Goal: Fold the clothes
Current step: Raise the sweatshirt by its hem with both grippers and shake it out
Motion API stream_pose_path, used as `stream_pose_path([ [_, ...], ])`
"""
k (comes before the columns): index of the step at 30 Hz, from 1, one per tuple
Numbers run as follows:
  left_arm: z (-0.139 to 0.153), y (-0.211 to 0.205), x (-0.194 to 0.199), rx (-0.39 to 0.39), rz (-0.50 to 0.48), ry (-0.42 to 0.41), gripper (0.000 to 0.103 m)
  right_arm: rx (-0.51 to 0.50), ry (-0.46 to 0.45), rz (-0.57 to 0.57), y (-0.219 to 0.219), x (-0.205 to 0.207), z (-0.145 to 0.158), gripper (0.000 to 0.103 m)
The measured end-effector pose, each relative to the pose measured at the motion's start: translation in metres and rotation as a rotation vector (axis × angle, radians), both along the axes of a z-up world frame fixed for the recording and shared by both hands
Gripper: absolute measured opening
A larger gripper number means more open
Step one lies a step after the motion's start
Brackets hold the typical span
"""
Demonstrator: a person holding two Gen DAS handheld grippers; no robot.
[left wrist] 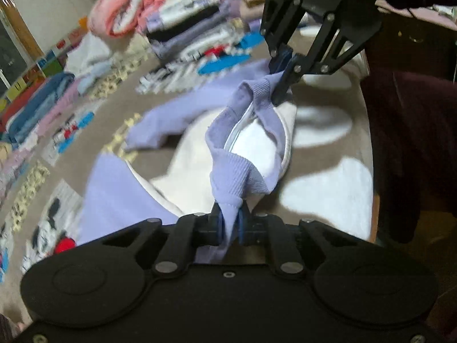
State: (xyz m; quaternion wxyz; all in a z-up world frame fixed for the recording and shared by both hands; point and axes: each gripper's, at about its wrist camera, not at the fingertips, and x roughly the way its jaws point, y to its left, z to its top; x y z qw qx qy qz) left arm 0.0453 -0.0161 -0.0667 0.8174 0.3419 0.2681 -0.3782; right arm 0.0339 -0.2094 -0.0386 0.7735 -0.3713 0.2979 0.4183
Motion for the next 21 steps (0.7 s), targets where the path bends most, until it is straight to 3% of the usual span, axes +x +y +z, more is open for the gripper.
stream_pose_path([
  [11,0.103,0.02,0.041,-0.022,0.016,-0.201,0.006,0.092,-0.191,-0.059,-0.014,0.039,0.096,0.007],
  [21,0.151,0.03,0.09,0.0,0.022,-0.286,0.005,0.124,-0.28,-0.067,-0.013,0.092,0.16,0.006],
])
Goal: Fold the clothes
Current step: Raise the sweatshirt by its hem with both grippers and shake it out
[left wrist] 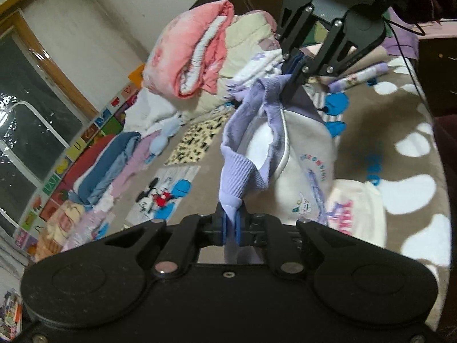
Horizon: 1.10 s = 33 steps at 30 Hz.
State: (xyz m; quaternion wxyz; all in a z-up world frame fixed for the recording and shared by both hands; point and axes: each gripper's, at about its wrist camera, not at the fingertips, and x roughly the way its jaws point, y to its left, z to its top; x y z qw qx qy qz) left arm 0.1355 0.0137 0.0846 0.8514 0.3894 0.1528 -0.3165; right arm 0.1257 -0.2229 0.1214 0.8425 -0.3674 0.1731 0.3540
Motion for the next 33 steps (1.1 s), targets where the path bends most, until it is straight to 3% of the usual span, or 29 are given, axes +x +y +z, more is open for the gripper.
stream_pose_path([
  [19,0.038,0.005,0.136,0.004,0.071,-0.074,0.005,0.035,-0.039,-0.074,0.01,0.135,0.038,0.006],
  [24,0.046,0.002,0.166,0.055,0.151,-0.195,0.005,0.056,-0.084,-0.117,0.018,0.181,0.051,0.006],
  [28,0.05,-0.001,0.187,0.118,0.24,-0.35,0.004,0.07,-0.159,-0.173,0.025,0.212,0.057,0.006],
  [33,0.044,0.004,0.192,0.104,0.297,-0.433,0.004,0.125,-0.283,-0.234,0.034,0.233,0.059,0.006],
])
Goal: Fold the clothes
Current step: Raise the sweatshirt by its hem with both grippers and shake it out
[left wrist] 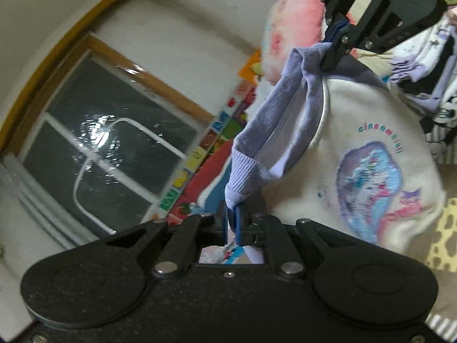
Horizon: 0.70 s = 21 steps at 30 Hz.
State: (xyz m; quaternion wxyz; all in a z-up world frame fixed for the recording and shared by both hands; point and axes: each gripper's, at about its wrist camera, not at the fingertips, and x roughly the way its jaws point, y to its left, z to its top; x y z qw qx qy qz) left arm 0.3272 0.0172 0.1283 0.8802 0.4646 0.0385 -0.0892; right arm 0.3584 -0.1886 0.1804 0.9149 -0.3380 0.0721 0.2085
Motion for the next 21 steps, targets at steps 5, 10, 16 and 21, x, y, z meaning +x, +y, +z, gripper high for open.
stream_pose_path([
  [5,-0.052,0.007,-0.041,0.073,-0.08,0.062,0.004,-0.047,-0.016,0.039,0.009,-0.008,-0.033,0.005],
  [10,-0.12,0.009,-0.105,0.173,-0.195,0.164,0.003,-0.161,0.028,0.156,0.013,-0.061,-0.1,0.005],
  [16,-0.189,0.008,-0.189,0.23,-0.283,0.275,0.002,-0.301,0.12,0.291,0.018,-0.158,-0.191,0.005],
  [21,-0.233,-0.004,-0.247,0.301,-0.32,0.335,0.002,-0.395,0.186,0.346,0.019,-0.23,-0.246,0.005],
])
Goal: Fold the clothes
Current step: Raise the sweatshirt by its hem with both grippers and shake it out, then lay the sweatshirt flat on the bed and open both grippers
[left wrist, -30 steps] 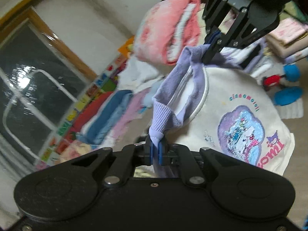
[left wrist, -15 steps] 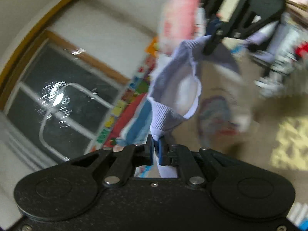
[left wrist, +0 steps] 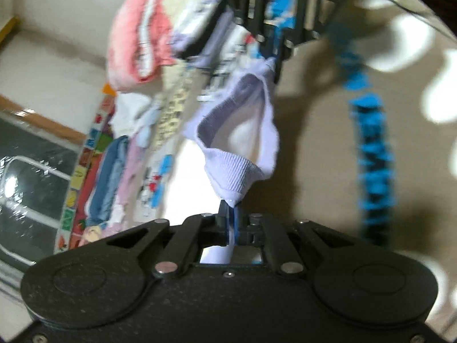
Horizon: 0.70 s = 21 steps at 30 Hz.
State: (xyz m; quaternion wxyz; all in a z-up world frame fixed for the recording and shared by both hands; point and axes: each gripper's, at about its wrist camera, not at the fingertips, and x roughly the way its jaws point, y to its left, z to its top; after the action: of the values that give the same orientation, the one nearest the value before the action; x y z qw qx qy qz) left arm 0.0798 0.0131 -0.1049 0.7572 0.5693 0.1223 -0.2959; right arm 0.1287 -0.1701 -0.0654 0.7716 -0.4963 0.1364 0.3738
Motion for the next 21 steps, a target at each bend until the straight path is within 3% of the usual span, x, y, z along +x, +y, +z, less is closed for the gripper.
stream_pose_path([
  [6,-0.035,-0.007,-0.046,0.065,-0.015,0.009,0.002,-0.07,0.013,0.031,0.006,-0.059,-0.032,0.005],
  [11,-0.045,-0.011,-0.067,0.066,0.01,0.011,0.002,-0.13,0.017,0.065,0.011,-0.096,-0.047,0.005],
  [18,-0.056,-0.014,-0.083,0.033,0.076,0.123,0.004,-0.239,0.072,0.07,0.019,-0.125,-0.072,0.012],
  [21,-0.052,-0.008,-0.092,0.013,0.084,0.186,0.004,-0.255,0.087,0.066,0.021,-0.133,-0.068,0.015],
])
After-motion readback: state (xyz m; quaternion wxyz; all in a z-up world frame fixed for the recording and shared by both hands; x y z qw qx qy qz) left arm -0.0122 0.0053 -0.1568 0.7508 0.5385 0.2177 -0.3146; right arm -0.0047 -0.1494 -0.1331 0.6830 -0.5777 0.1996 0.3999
